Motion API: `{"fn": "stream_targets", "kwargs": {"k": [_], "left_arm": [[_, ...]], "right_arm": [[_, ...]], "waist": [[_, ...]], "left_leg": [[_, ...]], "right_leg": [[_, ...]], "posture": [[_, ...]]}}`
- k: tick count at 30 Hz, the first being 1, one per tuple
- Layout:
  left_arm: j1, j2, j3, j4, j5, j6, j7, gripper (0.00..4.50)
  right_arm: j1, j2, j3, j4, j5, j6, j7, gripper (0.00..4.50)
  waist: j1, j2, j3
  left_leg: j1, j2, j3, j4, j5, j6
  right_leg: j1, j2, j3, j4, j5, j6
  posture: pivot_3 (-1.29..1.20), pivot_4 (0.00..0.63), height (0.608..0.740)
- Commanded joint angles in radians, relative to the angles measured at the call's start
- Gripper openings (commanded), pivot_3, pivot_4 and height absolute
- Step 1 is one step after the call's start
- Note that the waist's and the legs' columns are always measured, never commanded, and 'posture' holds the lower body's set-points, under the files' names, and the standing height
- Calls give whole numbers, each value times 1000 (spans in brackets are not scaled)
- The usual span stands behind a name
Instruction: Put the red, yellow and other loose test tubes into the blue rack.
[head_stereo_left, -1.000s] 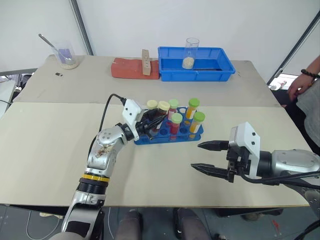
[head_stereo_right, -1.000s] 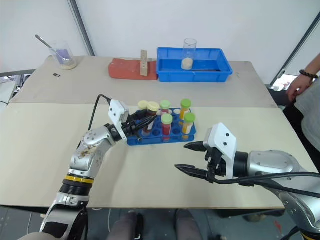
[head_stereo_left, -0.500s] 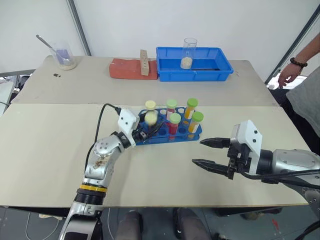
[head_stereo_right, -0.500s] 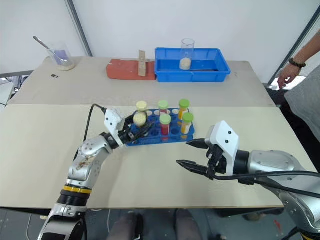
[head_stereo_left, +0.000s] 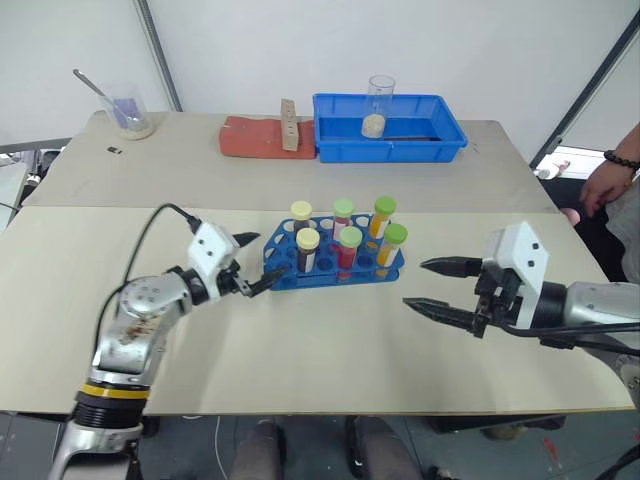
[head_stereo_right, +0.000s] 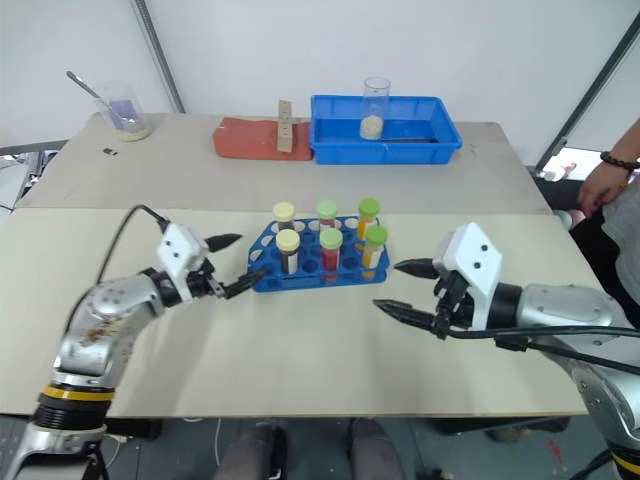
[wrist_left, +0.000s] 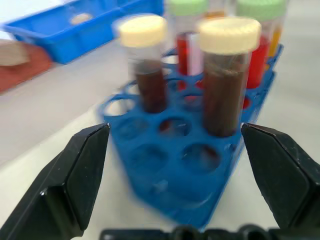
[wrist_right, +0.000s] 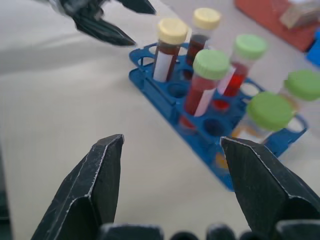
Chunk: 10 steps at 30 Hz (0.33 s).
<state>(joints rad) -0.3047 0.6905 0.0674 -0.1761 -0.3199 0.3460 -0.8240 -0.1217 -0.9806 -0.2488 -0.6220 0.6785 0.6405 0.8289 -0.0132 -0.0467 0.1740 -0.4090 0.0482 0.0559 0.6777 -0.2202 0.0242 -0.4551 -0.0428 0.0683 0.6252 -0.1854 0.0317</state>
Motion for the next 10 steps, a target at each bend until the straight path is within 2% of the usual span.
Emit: {"fn": "stream_targets", "kwargs": {"k": [1,5,10], "left_arm": [[25,107,49,-68,13,4,-50,4458],[63,173,123,-90,-28,-2,-88,4458],[90,193,170,-98,-76,46,-113,4458]], "right_arm": [[11,-6,-79,89,-56,-158,107,3470],[0,-27,-127,174,-46,-189,186,3470],[-18,-37,-126,223,-73,-217,216,3470]], "waist": [[0,0,0],[0,0,0],[-1,0,0]], "left_leg": [[0,0,0,0,0,0],[0,0,2,-1,0,0],[1,1,2,-1,0,0]], "right_leg": [[0,0,0,-1,0,0],[0,-1,0,-1,0,0],[0,0,0,0,-1,-1]], "posture": [[0,150,740],[0,150,740],[0,150,740]]}}
